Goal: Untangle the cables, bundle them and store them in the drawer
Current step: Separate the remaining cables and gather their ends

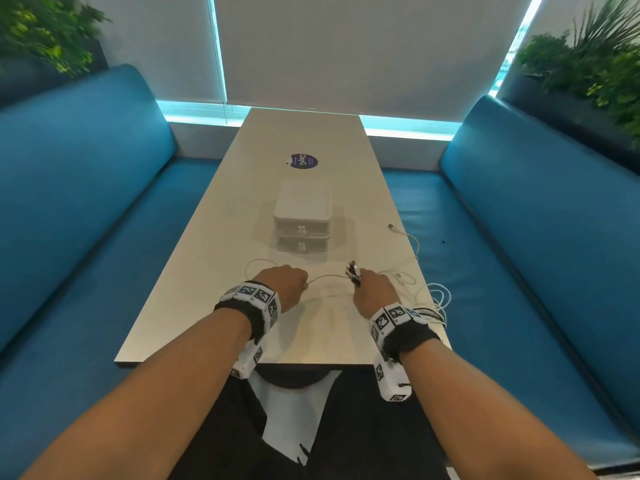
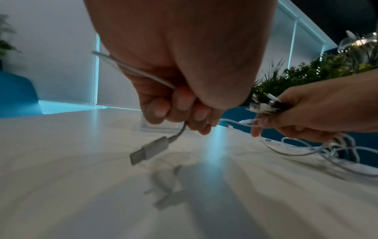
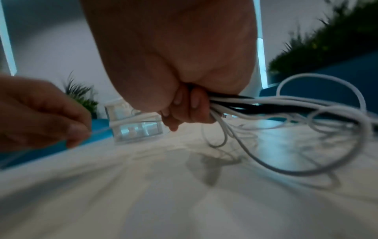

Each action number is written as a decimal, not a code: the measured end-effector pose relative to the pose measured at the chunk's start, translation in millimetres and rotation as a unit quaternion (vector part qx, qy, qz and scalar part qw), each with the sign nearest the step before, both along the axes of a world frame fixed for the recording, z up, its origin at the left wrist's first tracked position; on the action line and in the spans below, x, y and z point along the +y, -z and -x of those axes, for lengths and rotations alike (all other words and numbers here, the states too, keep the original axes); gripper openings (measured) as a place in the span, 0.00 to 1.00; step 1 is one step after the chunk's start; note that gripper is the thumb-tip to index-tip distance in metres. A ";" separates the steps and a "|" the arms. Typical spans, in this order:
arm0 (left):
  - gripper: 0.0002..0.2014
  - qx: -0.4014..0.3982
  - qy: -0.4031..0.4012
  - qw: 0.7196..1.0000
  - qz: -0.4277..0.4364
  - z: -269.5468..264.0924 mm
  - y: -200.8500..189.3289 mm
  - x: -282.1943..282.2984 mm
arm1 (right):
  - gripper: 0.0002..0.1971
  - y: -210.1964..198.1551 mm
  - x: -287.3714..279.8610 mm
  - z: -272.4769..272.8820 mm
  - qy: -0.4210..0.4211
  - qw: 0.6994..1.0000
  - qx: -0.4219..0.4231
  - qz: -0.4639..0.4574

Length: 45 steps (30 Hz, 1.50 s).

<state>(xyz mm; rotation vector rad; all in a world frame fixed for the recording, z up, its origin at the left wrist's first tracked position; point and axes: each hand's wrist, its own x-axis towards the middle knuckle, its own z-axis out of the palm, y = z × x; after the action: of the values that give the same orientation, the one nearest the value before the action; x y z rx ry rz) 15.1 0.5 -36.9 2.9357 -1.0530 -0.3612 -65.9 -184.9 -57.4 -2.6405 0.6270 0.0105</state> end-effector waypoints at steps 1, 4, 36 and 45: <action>0.13 0.000 -0.006 1.000 0.005 3.3 3.1 -4.9 | 0.15 -1.2 2.9 -1.9 -0.008 1.000 -0.016 -0.014; 0.10 0.013 -0.003 1.000 0.004 12.3 11.8 -20.0 | 0.15 -8.3 10.5 -0.7 -0.046 0.997 -0.044 -0.038; 0.17 0.037 0.027 0.993 0.109 21.0 9.8 -31.1 | 0.14 -11.0 8.6 8.3 -0.093 0.994 0.032 -0.048; 0.13 0.060 0.012 0.997 0.043 -4.2 3.5 8.4 | 0.12 -5.7 -8.5 12.0 0.005 0.997 0.058 0.053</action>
<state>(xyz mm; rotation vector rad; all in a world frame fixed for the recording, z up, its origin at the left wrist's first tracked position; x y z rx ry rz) 19.3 8.9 -40.4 2.7898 -1.0619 -0.4735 -78.0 -193.4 -51.6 -2.7541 0.6959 0.1319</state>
